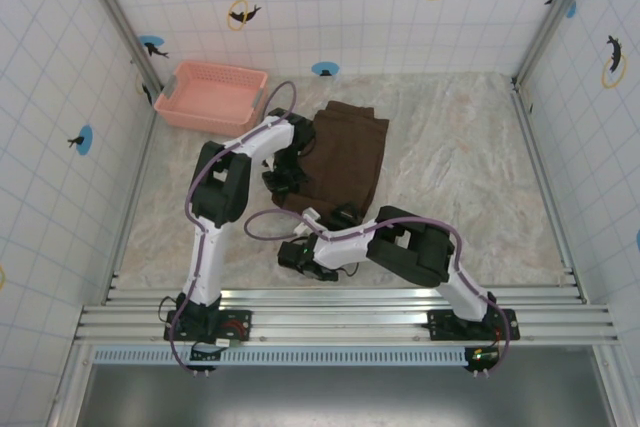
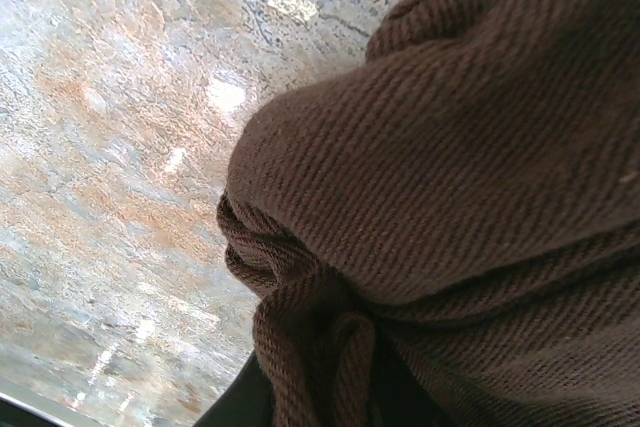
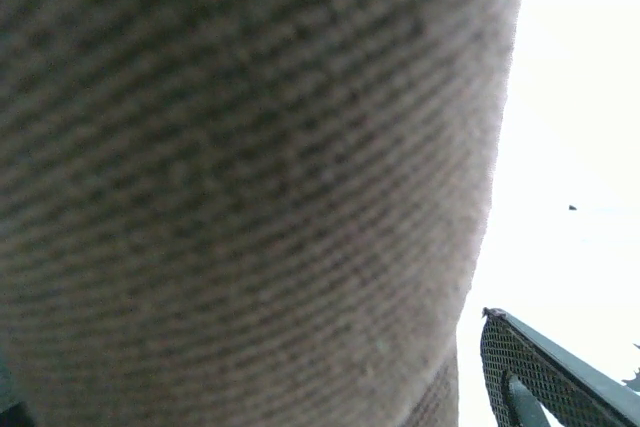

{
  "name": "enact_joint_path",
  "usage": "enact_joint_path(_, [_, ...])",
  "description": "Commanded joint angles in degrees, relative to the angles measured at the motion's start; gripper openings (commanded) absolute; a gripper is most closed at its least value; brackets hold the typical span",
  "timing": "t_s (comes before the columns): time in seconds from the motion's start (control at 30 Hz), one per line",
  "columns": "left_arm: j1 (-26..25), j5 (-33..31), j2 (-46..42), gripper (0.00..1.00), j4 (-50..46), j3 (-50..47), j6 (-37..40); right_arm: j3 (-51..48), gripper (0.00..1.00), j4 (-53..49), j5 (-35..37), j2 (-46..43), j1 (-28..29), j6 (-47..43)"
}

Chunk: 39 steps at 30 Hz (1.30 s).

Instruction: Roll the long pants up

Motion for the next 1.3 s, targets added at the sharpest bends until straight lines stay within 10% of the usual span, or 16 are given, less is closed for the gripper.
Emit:
enact_joint_path(0.0, [0.51, -1.35, 0.98, 0.00, -1.31, -2.19, 1.85, 0.78, 0.80, 0.71, -2.96, 3.59, -0.23, 1.69])
enact_joint_path(0.2, [0.78, -1.69, 0.67, 0.00, -1.60, -2.27, 2.46, 1.28, 0.69, -1.43, 0.68, 5.23, -0.77, 3.86])
enact_joint_path(0.37, [0.97, -1.59, 0.72, 0.00, -1.44, -2.72, 2.67, 0.25, 0.00, -1.63, 0.25, 5.50, -1.59, 5.33])
enact_joint_path(0.67, [2.45, -0.80, -2.03, 0.00, 2.81, -5.55, 7.05, -2.33, 0.00, 3.75, -7.85, 1.64, -1.64, -2.00])
enact_joint_path(0.87, [4.46, -5.90, -13.87, 0.97, 11.45, -15.31, 6.55, -4.69, 0.00, 6.14, -27.72, -5.97, -3.21, -9.81])
enact_joint_path(1.27, [5.99, -9.76, -40.73, 0.97, 30.55, -32.56, 8.82, -0.92, 0.00, 0.72, -61.03, -12.49, -15.94, -19.06])
